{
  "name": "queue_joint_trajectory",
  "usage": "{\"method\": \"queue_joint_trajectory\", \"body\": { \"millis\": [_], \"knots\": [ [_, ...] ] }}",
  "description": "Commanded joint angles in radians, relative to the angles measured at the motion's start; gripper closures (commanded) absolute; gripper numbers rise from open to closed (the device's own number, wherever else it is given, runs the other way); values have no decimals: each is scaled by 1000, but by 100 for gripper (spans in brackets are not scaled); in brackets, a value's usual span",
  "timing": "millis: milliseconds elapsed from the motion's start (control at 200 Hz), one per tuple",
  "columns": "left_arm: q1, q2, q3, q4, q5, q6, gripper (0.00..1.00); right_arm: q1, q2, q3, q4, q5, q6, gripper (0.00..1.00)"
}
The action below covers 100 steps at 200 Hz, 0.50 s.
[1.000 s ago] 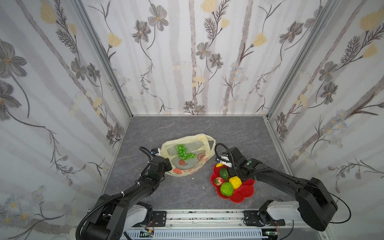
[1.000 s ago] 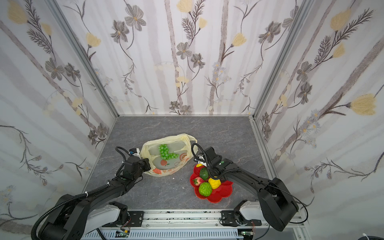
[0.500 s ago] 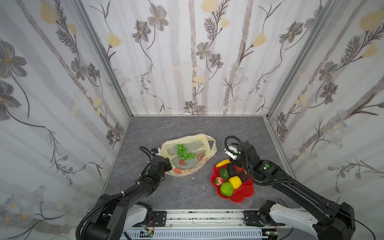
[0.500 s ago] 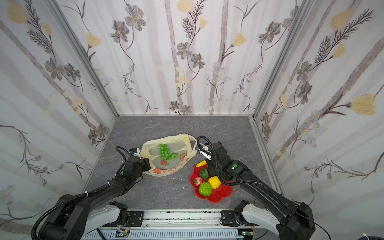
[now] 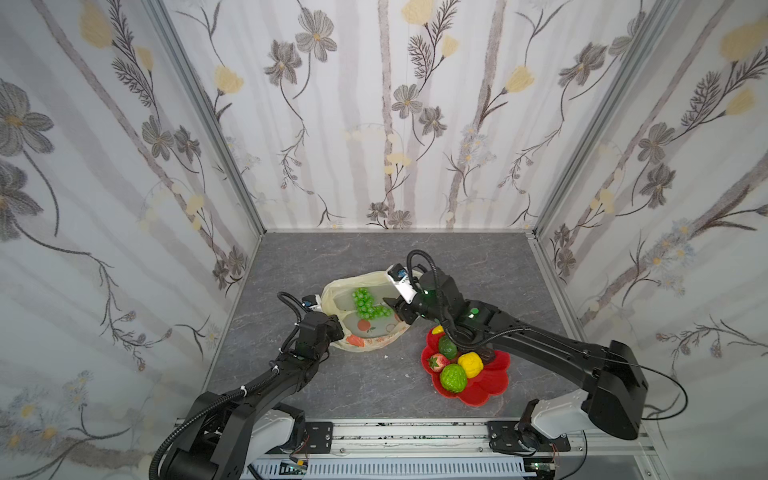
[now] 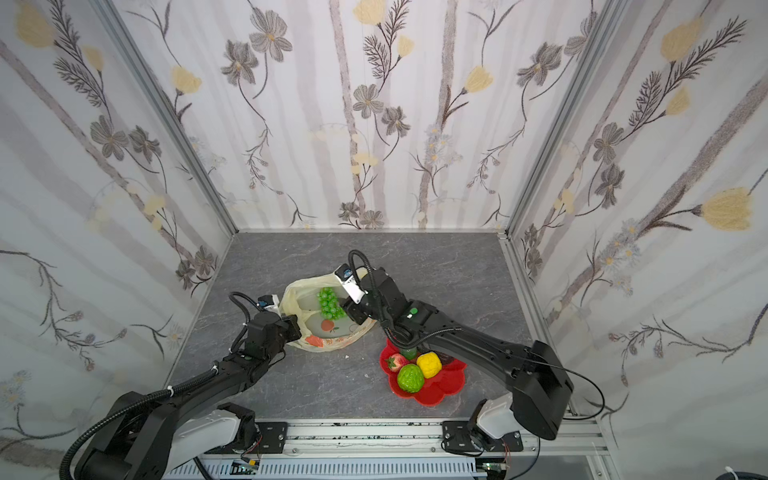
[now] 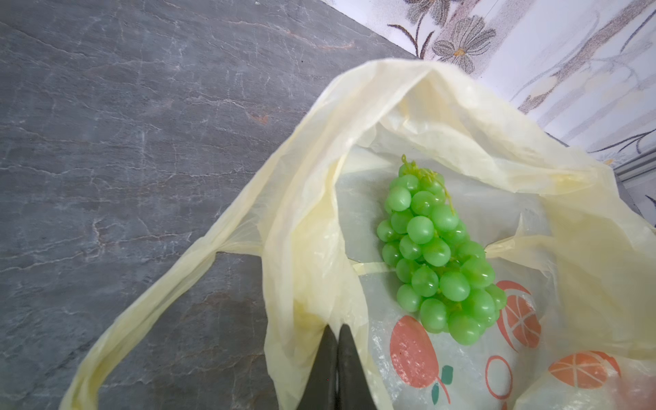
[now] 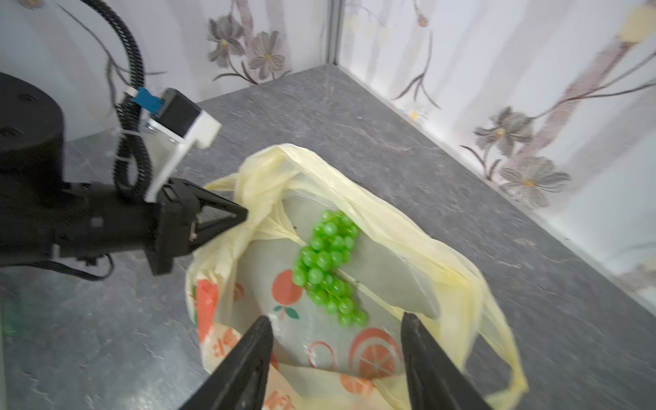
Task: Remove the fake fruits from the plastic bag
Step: 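Open the right gripper to release the banana and raise it, then move the right gripper over the bag and lower it toward the green grapes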
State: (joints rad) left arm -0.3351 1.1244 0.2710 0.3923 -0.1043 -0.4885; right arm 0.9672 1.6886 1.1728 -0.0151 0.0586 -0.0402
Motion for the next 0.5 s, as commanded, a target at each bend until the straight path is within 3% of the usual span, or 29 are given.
{"method": "queue_joint_trajectory", "body": {
  "millis": [0,255,495],
  "knots": [
    [1,-12,2,26,-13,9,100,53,143,121,57,56,181,43],
    [0,-49,-11,34,-2,10,100,97,445,418,-101,195,334,48],
    [1,-46,-12,46,26,5,100,76,566,530,-142,290,368,50]
  ]
}}
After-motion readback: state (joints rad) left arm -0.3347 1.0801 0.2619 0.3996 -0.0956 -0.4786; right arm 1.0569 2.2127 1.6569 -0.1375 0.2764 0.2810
